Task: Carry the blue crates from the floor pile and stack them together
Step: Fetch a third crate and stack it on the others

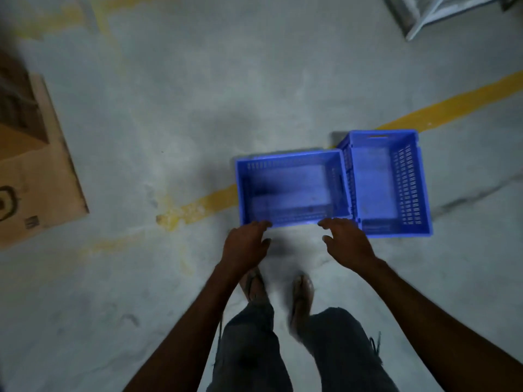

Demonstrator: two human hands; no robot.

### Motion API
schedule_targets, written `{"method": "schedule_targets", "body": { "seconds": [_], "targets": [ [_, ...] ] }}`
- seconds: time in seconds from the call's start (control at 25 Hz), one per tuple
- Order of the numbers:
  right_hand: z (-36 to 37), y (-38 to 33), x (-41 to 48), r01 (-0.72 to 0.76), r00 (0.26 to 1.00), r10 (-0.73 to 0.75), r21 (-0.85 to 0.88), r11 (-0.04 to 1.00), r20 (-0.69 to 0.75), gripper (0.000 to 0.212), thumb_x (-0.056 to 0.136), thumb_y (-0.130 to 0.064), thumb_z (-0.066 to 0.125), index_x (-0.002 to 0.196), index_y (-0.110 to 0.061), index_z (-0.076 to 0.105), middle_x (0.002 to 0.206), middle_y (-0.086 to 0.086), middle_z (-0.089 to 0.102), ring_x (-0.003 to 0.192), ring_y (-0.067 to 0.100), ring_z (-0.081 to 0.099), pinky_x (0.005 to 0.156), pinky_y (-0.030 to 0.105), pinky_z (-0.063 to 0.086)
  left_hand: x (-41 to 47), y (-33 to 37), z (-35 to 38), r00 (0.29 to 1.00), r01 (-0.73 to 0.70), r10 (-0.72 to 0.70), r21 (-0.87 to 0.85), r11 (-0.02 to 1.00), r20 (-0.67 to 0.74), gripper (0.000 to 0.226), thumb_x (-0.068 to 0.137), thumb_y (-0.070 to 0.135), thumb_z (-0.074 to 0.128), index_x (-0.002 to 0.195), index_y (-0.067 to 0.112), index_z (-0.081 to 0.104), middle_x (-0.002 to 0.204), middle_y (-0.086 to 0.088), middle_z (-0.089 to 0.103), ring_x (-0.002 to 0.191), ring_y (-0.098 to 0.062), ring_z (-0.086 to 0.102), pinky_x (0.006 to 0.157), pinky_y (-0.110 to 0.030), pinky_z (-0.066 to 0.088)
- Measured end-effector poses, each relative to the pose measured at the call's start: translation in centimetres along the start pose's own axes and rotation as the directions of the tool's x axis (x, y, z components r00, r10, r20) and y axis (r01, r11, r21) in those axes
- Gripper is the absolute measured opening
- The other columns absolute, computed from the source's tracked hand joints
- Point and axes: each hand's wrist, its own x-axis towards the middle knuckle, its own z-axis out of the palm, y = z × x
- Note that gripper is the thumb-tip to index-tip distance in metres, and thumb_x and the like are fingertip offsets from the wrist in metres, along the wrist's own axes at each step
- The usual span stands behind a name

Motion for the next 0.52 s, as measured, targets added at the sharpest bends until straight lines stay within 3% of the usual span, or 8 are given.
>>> {"method": "schedule_targets", "body": {
  "seconds": [0.16, 0.36, 0.44, 0.52],
  "targets": [
    [7.8, 5.4, 9.7, 0.013, 0.992, -0.007, -0.044, 0.999, 0.127, 0.041, 0.088, -0.016, 0.066, 0.128, -0.017, 0.059, 0.128, 0.007, 0.061, 0.124, 0.028, 0.050, 0.099, 0.038, 0.039, 9.9, -4.7, 9.4, 0.990, 0.123, -0.119, -0.053, 0.991, 0.077, 0.049, 0.090, 0.030, 0.063, 0.138, 0.025, 0.052, 0.133, 0.000, 0.062, 0.120, -0.024, 0.059, 0.094, -0.034, 0.047],
    [19.1, 12.6, 19.8, 0.170, 0.956, -0.089, -0.282, 0.944, 0.280, 0.060, 0.080, -0.015, 0.068, 0.136, -0.009, 0.049, 0.134, 0.015, 0.055, 0.124, 0.036, 0.048, 0.099, 0.044, 0.039, 20.3, -8.8, 23.8, 0.984, 0.146, -0.144, -0.011, 0.989, 0.101, 0.067, 0.083, 0.021, 0.070, 0.145, 0.015, 0.046, 0.137, -0.014, 0.058, 0.123, -0.033, 0.055, 0.099, -0.042, 0.045],
    [22.5, 15.6, 21.7, 0.193, 0.950, -0.082, -0.356, 0.914, 0.302, 0.066, 0.075, -0.018, 0.072, 0.136, -0.011, 0.049, 0.131, 0.013, 0.057, 0.120, 0.035, 0.050, 0.096, 0.044, 0.038, 22.6, -9.5, 28.9, 0.977, 0.125, -0.135, 0.071, 0.990, 0.165, 0.063, 0.079, 0.025, 0.071, 0.139, 0.018, 0.052, 0.129, -0.011, 0.063, 0.117, -0.033, 0.059, 0.097, -0.042, 0.044],
    [25.2, 18.3, 23.0, 0.227, 0.954, -0.108, -0.435, 0.872, 0.281, 0.068, 0.072, -0.020, 0.075, 0.135, -0.014, 0.049, 0.125, 0.010, 0.059, 0.114, 0.035, 0.053, 0.094, 0.046, 0.036, 23.9, -10.4, 32.7, 0.982, 0.108, -0.130, 0.157, 0.982, 0.135, 0.052, 0.076, 0.025, 0.070, 0.127, 0.021, 0.059, 0.120, -0.007, 0.068, 0.109, -0.031, 0.062, 0.092, -0.041, 0.044]
  ]
}}
